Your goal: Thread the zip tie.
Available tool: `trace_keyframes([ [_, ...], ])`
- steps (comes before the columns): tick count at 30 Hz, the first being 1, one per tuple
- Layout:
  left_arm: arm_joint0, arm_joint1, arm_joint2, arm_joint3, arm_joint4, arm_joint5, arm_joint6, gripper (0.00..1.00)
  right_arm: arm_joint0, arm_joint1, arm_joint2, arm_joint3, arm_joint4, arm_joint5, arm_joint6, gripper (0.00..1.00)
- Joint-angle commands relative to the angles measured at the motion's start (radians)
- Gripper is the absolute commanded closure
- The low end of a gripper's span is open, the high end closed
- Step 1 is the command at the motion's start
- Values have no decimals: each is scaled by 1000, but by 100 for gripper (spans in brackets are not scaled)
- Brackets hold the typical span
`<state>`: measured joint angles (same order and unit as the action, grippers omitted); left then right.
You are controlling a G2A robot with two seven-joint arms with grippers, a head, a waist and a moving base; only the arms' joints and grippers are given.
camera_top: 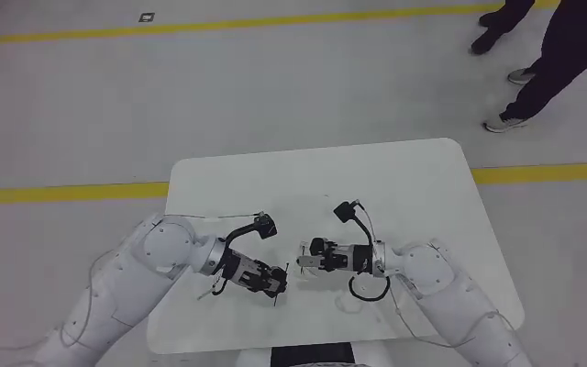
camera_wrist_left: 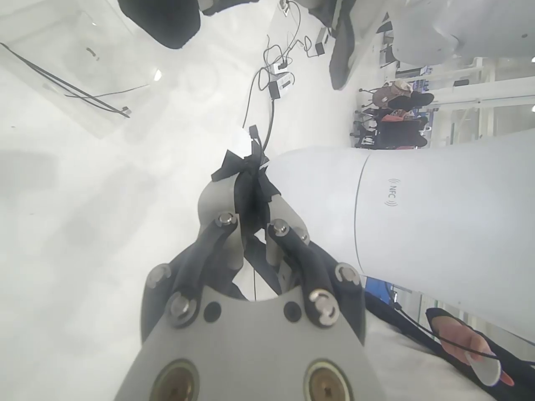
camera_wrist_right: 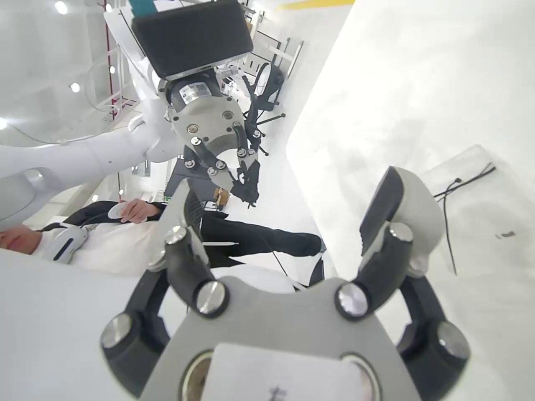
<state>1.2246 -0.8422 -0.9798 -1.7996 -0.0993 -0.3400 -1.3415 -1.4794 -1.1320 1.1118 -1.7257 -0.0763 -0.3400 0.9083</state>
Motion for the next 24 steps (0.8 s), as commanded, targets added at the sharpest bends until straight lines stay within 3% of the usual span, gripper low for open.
trace_keyframes([
  [1,0,0,0,0,0,0,0,100,1,0,-11,-11,-9,0,-4,0],
  [21,0,0,0,0,0,0,0,100,18,1,-59,-31,41,0,-7,0],
  [22,0,0,0,0,0,0,0,100,19,3,-59,-33,38,0,2,28],
  [23,0,0,0,0,0,0,0,100,21,5,-59,-36,25,0,13,45],
  [24,0,0,0,0,0,0,0,100,22,7,-59,-41,17,0,18,54],
])
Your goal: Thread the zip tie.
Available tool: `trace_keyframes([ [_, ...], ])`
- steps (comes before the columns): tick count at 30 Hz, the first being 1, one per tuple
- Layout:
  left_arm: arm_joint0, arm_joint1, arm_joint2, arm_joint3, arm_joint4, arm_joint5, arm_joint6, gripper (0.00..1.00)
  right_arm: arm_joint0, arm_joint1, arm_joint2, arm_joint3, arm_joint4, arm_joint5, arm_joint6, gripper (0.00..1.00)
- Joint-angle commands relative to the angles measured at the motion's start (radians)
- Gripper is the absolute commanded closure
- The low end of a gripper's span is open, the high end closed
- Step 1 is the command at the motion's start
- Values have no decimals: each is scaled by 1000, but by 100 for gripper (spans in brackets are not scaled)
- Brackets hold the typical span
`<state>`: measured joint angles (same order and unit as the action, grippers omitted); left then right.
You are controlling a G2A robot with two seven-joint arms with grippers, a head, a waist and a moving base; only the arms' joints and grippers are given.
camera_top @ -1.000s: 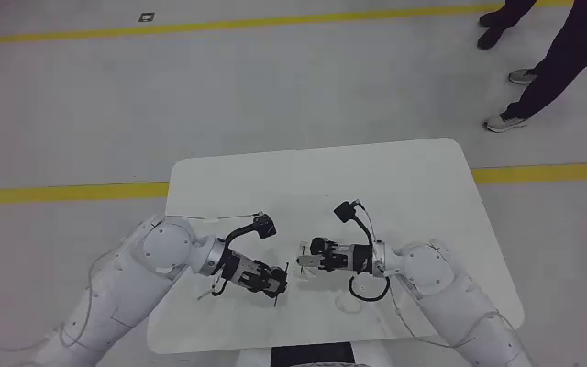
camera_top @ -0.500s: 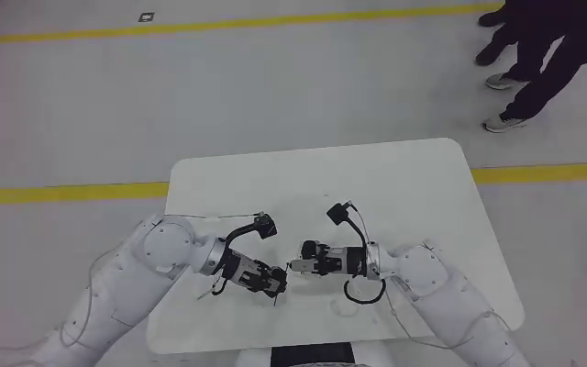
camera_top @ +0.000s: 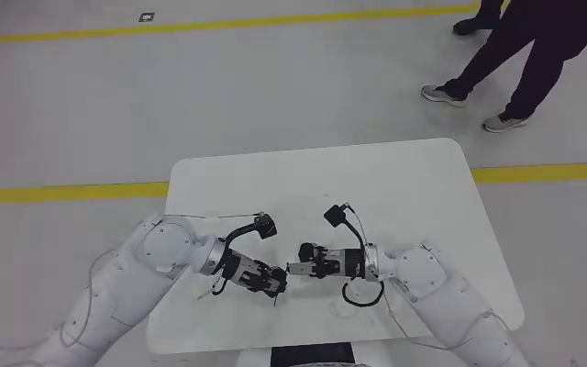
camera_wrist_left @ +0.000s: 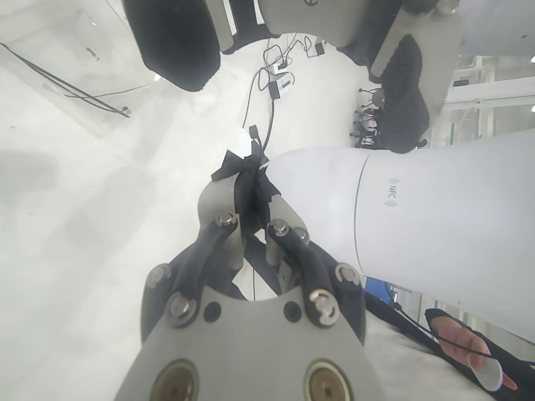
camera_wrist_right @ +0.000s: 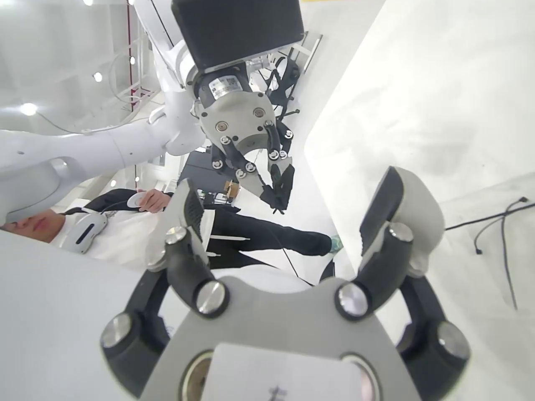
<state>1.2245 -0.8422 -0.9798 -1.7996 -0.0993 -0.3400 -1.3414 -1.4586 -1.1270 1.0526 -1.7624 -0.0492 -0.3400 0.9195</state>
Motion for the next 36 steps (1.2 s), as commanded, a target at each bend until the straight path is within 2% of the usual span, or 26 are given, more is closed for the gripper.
trace_keyframes([
  [1,0,0,0,0,0,0,0,100,1,3,-1,-10,-14,0,10,61],
  [6,0,0,0,0,0,0,0,100,2,9,-3,-24,-30,0,19,73],
  [22,0,0,0,0,0,0,0,100,30,17,-29,-15,8,0,-3,76],
  [29,0,0,0,0,0,0,0,100,38,20,-38,-8,15,0,-8,89],
  [36,0,0,0,0,0,0,0,100,47,24,-48,-6,17,0,-1,89],
])
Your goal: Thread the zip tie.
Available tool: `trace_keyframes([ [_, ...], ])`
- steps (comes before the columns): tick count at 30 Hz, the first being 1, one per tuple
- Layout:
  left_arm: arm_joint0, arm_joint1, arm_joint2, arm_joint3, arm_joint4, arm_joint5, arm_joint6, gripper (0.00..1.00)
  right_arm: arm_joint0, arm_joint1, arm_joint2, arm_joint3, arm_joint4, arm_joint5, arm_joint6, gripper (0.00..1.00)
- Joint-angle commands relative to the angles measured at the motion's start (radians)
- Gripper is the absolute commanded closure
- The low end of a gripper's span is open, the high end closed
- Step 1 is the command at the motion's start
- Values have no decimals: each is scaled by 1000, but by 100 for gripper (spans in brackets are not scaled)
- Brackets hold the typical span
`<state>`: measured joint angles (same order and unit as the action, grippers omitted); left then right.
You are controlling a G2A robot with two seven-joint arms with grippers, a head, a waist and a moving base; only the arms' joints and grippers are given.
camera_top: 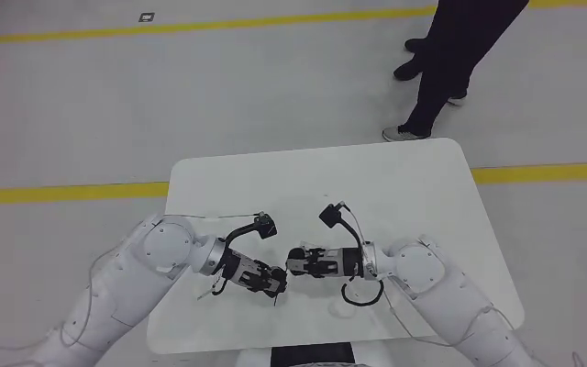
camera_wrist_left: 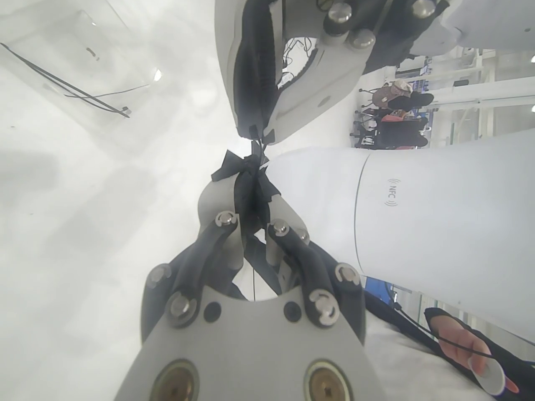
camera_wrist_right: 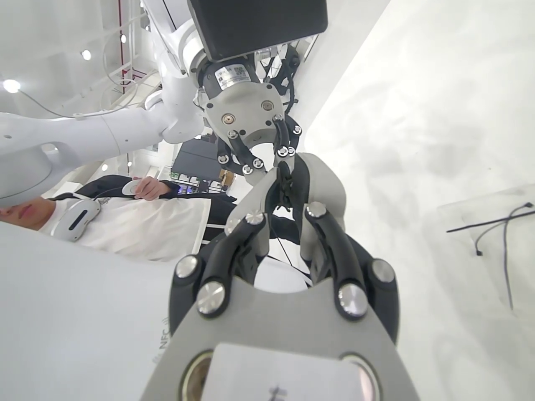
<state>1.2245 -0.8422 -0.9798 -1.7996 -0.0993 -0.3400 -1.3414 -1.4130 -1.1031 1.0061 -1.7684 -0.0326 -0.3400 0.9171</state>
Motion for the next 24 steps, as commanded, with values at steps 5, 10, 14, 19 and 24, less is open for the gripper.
trace_keyframes([
  [5,0,0,0,0,0,0,0,100,7,3,-8,3,7,0,4,80],
  [10,0,0,0,0,0,0,0,100,14,4,-16,4,13,0,3,81],
  [14,0,0,0,0,0,0,0,100,19,5,-23,6,14,0,0,87],
  [19,0,0,0,0,0,0,0,100,22,7,-27,7,15,0,-3,100],
  [24,0,0,0,0,0,0,0,100,22,10,-28,8,15,0,-9,100],
])
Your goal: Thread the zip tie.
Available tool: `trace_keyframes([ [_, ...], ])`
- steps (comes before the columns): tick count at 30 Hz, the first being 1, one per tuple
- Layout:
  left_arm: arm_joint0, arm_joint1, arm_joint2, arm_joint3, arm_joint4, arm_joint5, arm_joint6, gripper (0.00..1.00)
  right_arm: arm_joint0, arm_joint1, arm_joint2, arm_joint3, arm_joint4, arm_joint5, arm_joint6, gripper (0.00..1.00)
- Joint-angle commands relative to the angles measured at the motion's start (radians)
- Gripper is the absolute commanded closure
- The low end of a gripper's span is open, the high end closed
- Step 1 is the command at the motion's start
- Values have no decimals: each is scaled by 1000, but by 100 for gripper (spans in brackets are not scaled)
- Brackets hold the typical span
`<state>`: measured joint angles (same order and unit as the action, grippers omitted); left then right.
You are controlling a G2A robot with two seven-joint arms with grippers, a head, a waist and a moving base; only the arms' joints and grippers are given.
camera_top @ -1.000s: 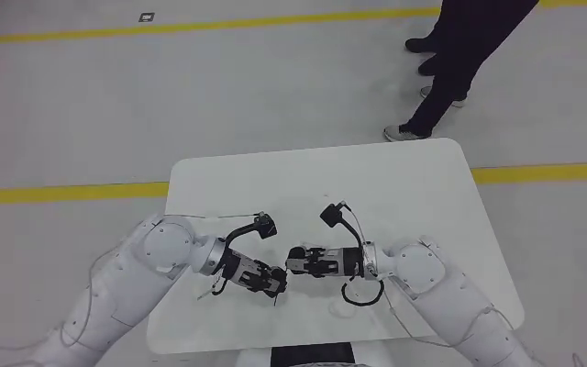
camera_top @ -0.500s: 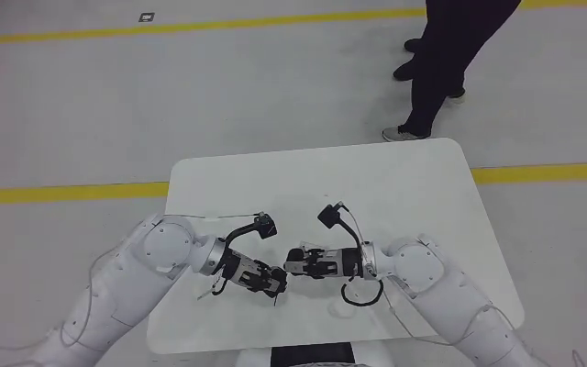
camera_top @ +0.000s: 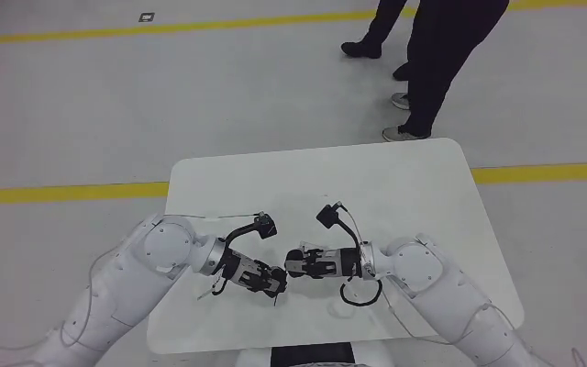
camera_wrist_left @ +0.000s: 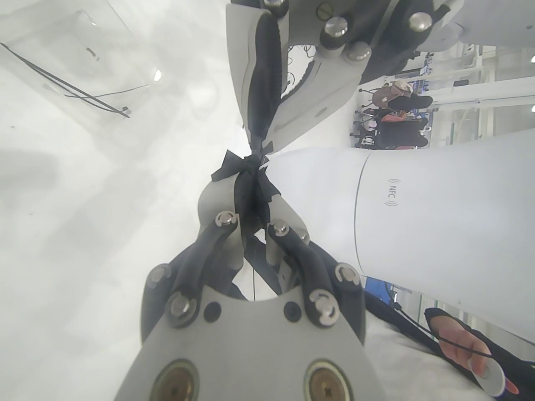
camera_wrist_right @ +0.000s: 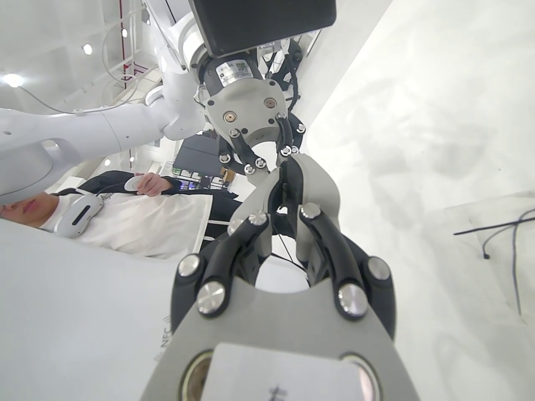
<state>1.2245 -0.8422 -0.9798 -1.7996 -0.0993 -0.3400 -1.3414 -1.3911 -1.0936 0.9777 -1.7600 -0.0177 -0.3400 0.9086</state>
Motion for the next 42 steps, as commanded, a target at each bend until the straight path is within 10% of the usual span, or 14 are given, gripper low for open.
trace_keyframes([
  [1,0,0,0,0,0,0,0,100,-1,1,0,-1,1,0,-1,100],
  [5,0,0,0,0,0,0,0,100,-2,4,1,-4,6,0,-3,100],
  [9,0,0,0,0,0,0,0,0,-6,6,4,-6,11,0,-6,100],
  [38,0,0,0,0,0,0,0,0,-62,16,73,61,202,28,-108,100],
  [42,21,0,-8,3,-24,0,83,0,-83,14,89,78,266,15,-156,100],
])
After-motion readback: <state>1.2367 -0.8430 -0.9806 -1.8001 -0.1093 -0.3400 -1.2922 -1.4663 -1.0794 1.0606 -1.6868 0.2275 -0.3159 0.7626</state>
